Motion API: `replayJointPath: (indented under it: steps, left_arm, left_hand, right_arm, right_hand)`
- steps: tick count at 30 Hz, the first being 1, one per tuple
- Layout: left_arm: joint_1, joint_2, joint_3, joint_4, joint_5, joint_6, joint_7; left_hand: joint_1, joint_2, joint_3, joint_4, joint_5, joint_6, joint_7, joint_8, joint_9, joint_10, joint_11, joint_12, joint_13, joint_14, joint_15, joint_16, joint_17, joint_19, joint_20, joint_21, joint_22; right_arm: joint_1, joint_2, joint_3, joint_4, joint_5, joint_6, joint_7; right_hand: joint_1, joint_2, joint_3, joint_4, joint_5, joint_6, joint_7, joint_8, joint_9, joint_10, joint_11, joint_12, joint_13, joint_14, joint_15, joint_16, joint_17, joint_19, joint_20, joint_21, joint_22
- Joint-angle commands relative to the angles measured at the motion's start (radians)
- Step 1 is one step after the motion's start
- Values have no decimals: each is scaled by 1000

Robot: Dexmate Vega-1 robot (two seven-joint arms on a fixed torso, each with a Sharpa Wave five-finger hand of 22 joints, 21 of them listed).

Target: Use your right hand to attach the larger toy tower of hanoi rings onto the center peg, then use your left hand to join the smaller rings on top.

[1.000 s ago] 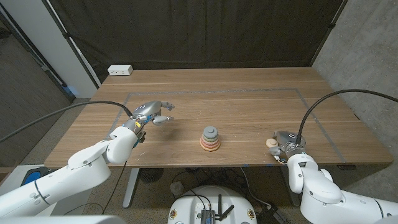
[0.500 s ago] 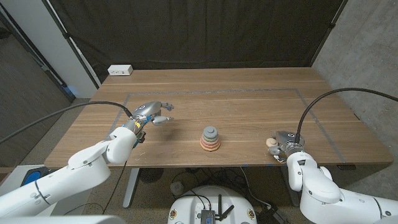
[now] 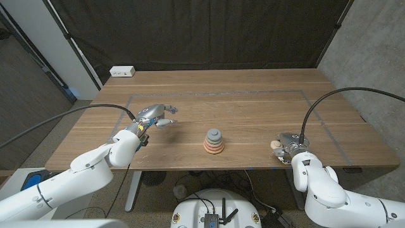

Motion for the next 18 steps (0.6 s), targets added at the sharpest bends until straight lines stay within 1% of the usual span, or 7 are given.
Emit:
replayJointPath:
  steps: [1,3,6,9,14,18]
  left_arm:
    - [5,2,-14,2,-9,-8,8]
    - [4,2,-16,3,-10,-10,7]
    - [-8,6,-11,4,-8,-9,-4]
    - [-16,8,-8,2,-2,-8,-8]
    - [-15,5,-11,6,-7,-10,-7]
    - [-14,6,-8,14,-9,-22,-6]
  left_hand:
    - [-1,10,8,0,4,12,-5,-4,3,14,-2,4,6,5,-100,-1,2,6,-140,-2,0]
    - [-1,10,9,0,4,13,-4,-4,4,15,-3,4,7,5,-100,-1,2,5,-141,-2,0]
    - [-2,10,10,0,5,14,-4,-4,4,13,-1,3,7,5,-100,-2,2,5,-141,-2,0]
    - [-2,11,11,0,5,13,-4,-5,4,12,-2,3,8,5,-100,-2,2,5,-141,-2,0]
    - [-2,11,13,-1,5,14,-3,-5,5,12,-3,2,10,6,-100,-1,3,5,-140,-2,0]
    - [-2,11,14,-1,5,14,-2,-5,5,13,-2,3,11,6,-100,-1,4,5,-140,-2,0]
  right_arm:
    - [18,-5,-4,-3,35,1,-19]
    - [20,-7,-2,-7,42,1,-25]
    - [19,-12,5,-15,58,1,-45]
    - [18,-14,10,-22,67,1,-57]
    - [39,-19,-1,-28,82,1,-66]
    - [43,-25,3,-37,91,1,-72]
  right_hand:
    - [6,16,4,2,11,41,-4,19,5,42,-7,14,11,24,-46,20,10,22,-67,8,4]
    - [6,18,5,3,14,54,-7,24,5,51,-11,16,13,31,-46,26,12,29,-67,12,8]
    - [5,23,5,4,18,73,-9,32,4,75,-9,20,17,47,-46,39,14,43,-67,20,17]
    - [4,26,6,5,20,85,-10,37,3,88,-11,22,18,56,-46,46,14,46,-67,20,18]
    - [3,31,7,5,24,96,-11,41,2,99,-13,20,18,67,-46,56,15,55,-67,23,23]
    - [2,35,9,6,28,110,-12,47,1,110,-11,18,18,76,-46,65,15,63,-67,25,27]
